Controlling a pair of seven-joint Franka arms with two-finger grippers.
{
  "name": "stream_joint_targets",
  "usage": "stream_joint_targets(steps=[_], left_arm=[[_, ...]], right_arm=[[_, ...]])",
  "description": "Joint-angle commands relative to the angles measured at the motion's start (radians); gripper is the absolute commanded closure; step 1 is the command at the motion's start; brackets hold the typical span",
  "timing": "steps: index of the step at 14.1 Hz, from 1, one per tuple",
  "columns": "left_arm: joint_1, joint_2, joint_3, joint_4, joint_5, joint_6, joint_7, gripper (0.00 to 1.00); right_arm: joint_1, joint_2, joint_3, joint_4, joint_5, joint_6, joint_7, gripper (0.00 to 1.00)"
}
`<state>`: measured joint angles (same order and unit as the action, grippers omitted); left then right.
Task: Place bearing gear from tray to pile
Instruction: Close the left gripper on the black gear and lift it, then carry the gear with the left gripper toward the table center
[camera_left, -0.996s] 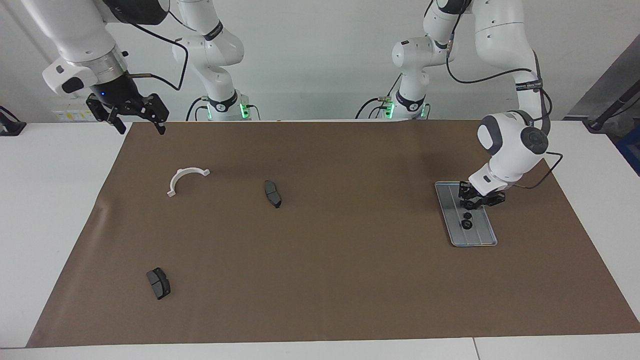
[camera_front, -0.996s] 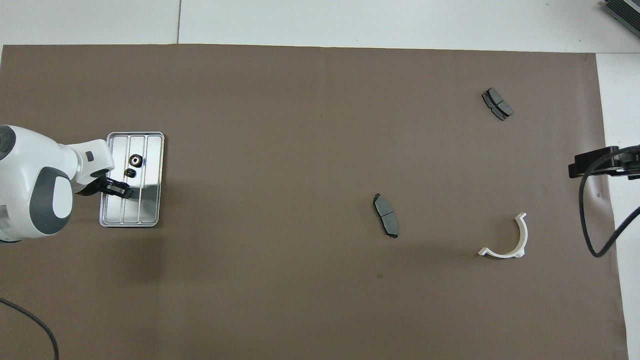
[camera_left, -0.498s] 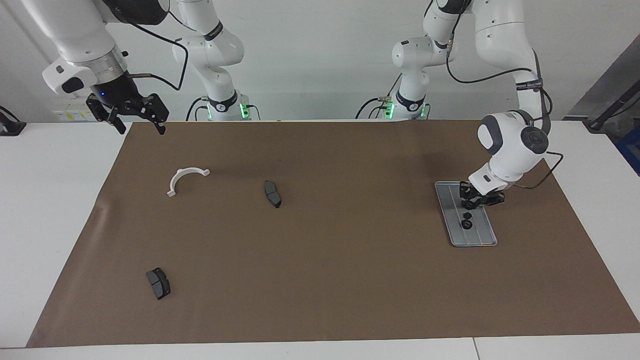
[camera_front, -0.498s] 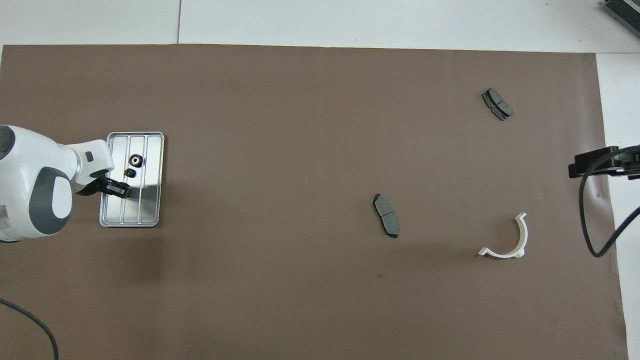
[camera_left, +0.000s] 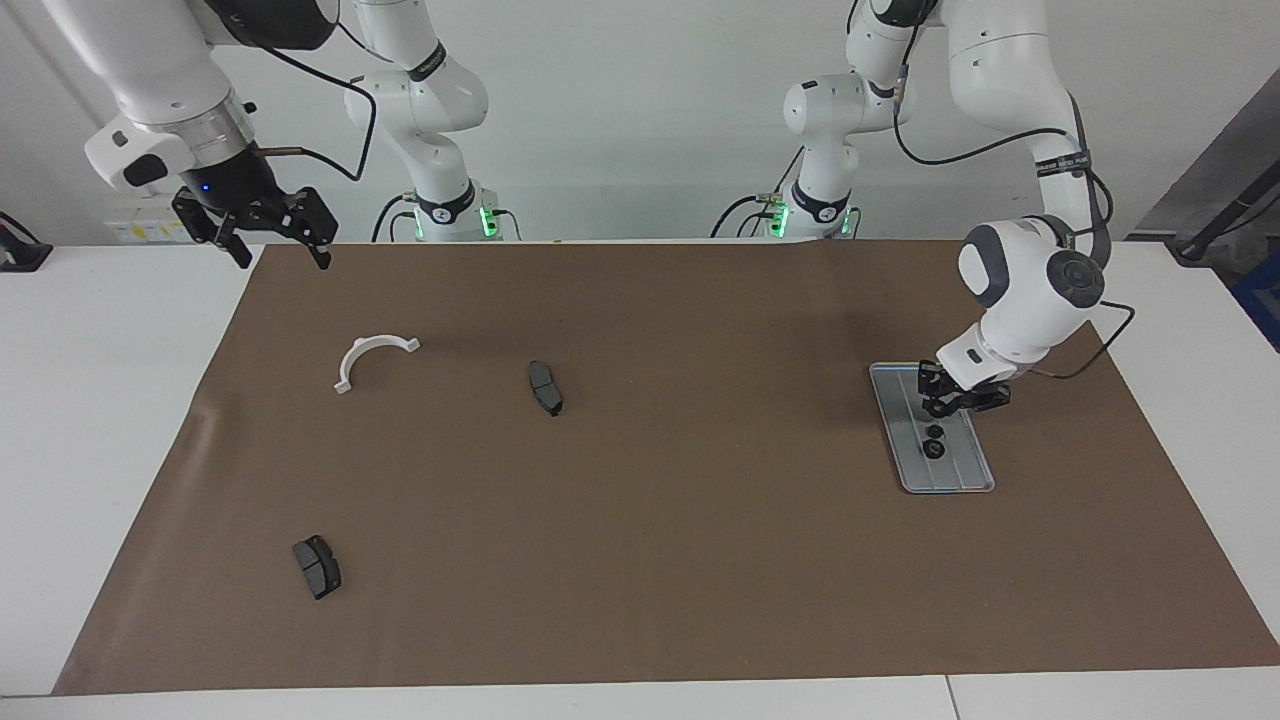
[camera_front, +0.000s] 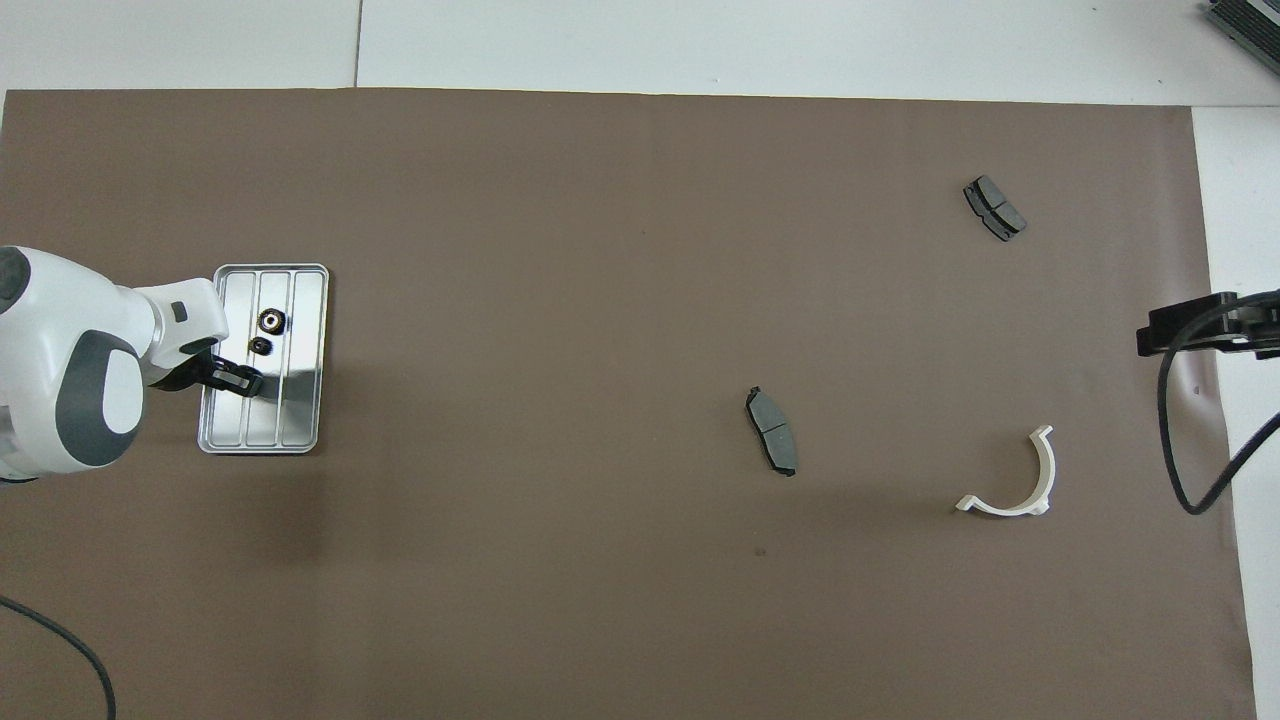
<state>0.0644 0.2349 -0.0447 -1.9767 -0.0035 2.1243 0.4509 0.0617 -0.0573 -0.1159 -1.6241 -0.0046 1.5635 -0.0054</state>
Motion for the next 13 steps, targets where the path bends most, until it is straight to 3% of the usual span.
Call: stream_joint_targets(steps=[1, 8, 13], left_arm=[[-0.090, -0.005, 0.008, 0.061, 0.014, -0.075, -0.169, 1.00], [-0.355, -0.009, 0.003, 0.062, 0.002, -0.064, -0.751, 1.00], [-0.513, 0.001, 0.002, 0.070, -0.104, 0.023, -0.954, 1.00]], right_arm=[[-0.002, -0.013, 0.001, -0.016, 0.026, 0.006, 0.012, 0.00], [-0.003, -0.016, -0.001, -0.016, 0.026, 0.006, 0.013, 0.00], [-0.036, -0.019, -0.010, -0.014, 0.025, 0.020, 0.013, 0.00]])
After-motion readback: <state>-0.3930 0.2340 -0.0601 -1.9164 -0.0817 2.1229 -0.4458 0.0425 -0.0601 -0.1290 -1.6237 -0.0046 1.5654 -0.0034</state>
